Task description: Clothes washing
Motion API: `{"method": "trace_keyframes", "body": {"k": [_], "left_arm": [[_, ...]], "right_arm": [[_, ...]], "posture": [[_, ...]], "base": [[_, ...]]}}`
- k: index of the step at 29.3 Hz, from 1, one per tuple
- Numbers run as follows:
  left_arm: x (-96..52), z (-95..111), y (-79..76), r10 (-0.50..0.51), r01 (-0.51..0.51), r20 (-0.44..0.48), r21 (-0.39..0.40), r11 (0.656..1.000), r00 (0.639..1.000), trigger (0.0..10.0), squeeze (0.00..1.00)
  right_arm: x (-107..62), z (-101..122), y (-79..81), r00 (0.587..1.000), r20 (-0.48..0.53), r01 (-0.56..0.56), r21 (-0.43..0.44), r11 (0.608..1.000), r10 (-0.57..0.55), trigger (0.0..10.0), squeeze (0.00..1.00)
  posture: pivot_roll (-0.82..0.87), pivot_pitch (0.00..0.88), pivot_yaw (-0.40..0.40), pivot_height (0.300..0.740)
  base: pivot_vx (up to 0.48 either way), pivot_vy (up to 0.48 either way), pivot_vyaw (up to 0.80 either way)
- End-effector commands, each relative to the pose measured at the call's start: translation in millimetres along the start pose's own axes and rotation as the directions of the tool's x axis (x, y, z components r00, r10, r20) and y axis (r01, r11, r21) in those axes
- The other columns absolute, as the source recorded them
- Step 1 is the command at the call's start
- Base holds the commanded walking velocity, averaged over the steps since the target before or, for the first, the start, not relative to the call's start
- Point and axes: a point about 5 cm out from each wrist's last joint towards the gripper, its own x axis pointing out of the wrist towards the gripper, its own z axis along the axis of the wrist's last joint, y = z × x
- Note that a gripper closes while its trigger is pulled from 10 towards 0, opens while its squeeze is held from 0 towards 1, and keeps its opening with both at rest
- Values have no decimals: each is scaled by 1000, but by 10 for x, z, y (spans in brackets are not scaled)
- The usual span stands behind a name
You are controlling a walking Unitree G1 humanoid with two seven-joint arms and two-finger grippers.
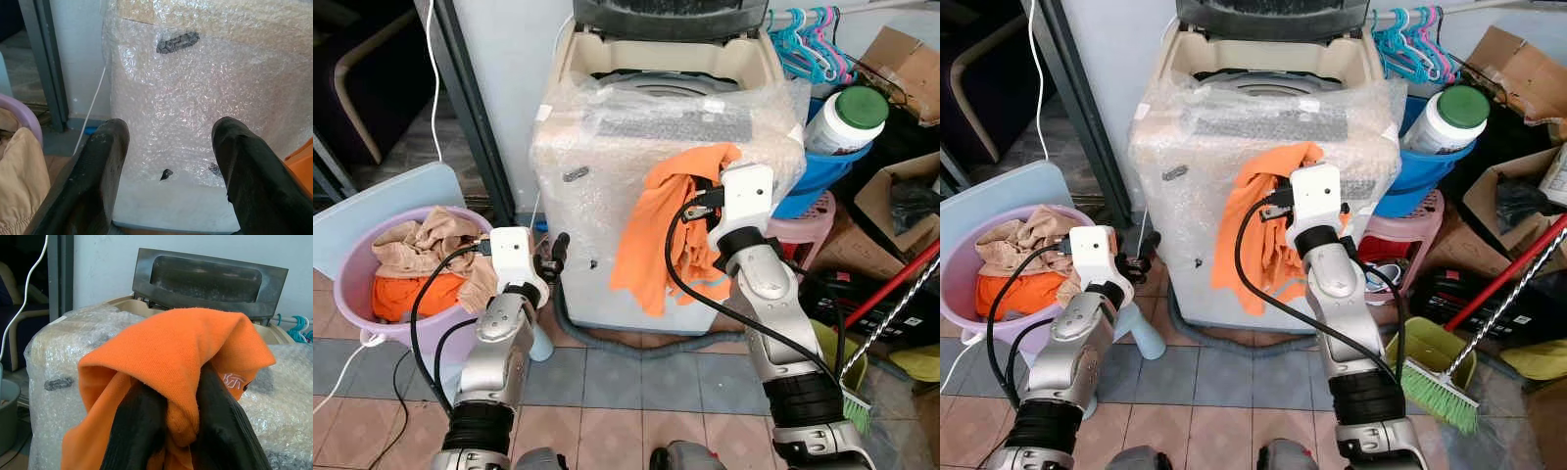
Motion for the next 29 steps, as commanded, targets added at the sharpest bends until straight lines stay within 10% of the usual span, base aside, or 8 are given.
{"method": "trace_keyframes", "body": {"k": [1,16,29], "left_arm": [[-29,-32,11,-6,6,-15,2,1000,1000,10000,0],[41,-1,-59,-48,48,-4,-1,999,999,10000,0],[-135,-64,-9,-16,16,-13,-6,1000,1000,10000,0]], "right_arm": [[85,215,-4,994,98,-39,-17,999,41,10000,0],[256,530,-266,977,210,-2,-151,989,34,10000,0],[714,1355,-65,869,431,-102,-326,940,244,10000,0]], "posture": [[-121,0,31,740],[-112,3,52,740],[-42,15,8,740]], "base": [[0,0,0],[199,0,0],[414,0,0]]}}
